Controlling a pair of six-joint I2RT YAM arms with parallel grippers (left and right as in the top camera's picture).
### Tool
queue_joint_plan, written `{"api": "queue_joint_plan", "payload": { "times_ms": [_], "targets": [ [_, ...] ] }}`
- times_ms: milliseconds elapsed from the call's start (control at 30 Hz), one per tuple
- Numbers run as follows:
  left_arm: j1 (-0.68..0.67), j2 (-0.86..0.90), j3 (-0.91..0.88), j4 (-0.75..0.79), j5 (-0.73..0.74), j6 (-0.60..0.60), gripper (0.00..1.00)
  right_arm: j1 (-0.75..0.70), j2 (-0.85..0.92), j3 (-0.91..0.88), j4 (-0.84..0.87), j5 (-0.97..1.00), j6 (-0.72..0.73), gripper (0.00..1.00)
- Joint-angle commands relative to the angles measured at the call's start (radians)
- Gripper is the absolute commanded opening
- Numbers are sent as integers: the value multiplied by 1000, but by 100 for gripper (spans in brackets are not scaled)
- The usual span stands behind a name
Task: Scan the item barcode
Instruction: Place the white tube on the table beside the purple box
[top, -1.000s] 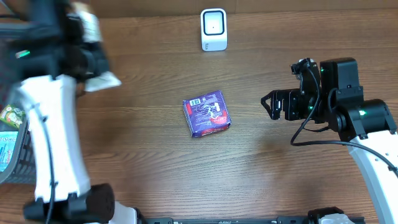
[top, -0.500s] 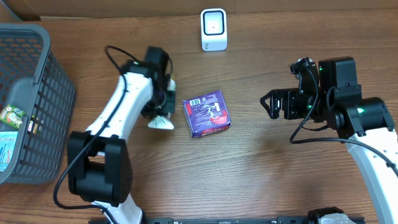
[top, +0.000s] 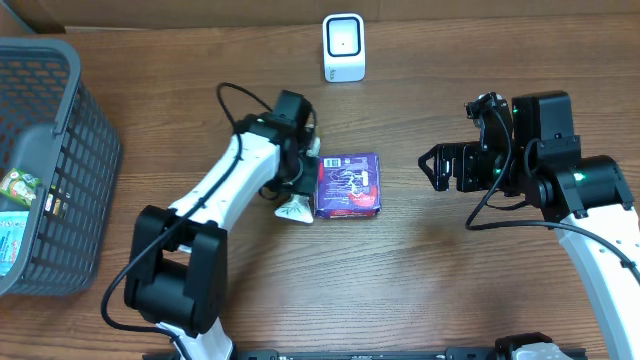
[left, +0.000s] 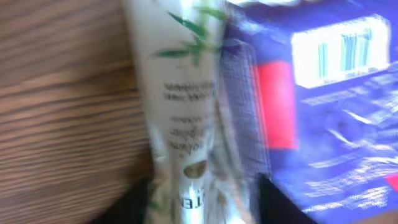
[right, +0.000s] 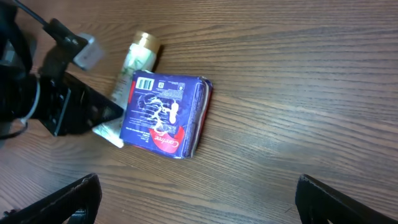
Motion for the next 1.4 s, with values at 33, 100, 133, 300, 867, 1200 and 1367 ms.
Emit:
{"api": "queue_joint_plan", "payload": {
  "times_ms": [33,100,133,300,867,1200,1367],
  "targets": [
    [-18,-3,12,-6,35,9,72,-6,-2,20,6,-5,3,100],
    [-12,-4,47,-31,33,7,72,-6,-2,20,6,-6,3,100],
    [-6,-5,80,-55,23,-3,72,-6,-2,20,6,-5,3,100],
    [51,-22,369,-228,-64,-26,71,-6,-2,20,5,-6,4,100],
    [805,-26,961,-683,-233,-254,68,-6,-2,19,-19,-6,3,100],
    [1123,-26,859,-589,-190,-249,68,-6,-2,19,-18,-6,3,100],
    [1188,-26,680,-428,-103,-221,68,-6,-2,19,-21,-6,3,100]
  ]
}}
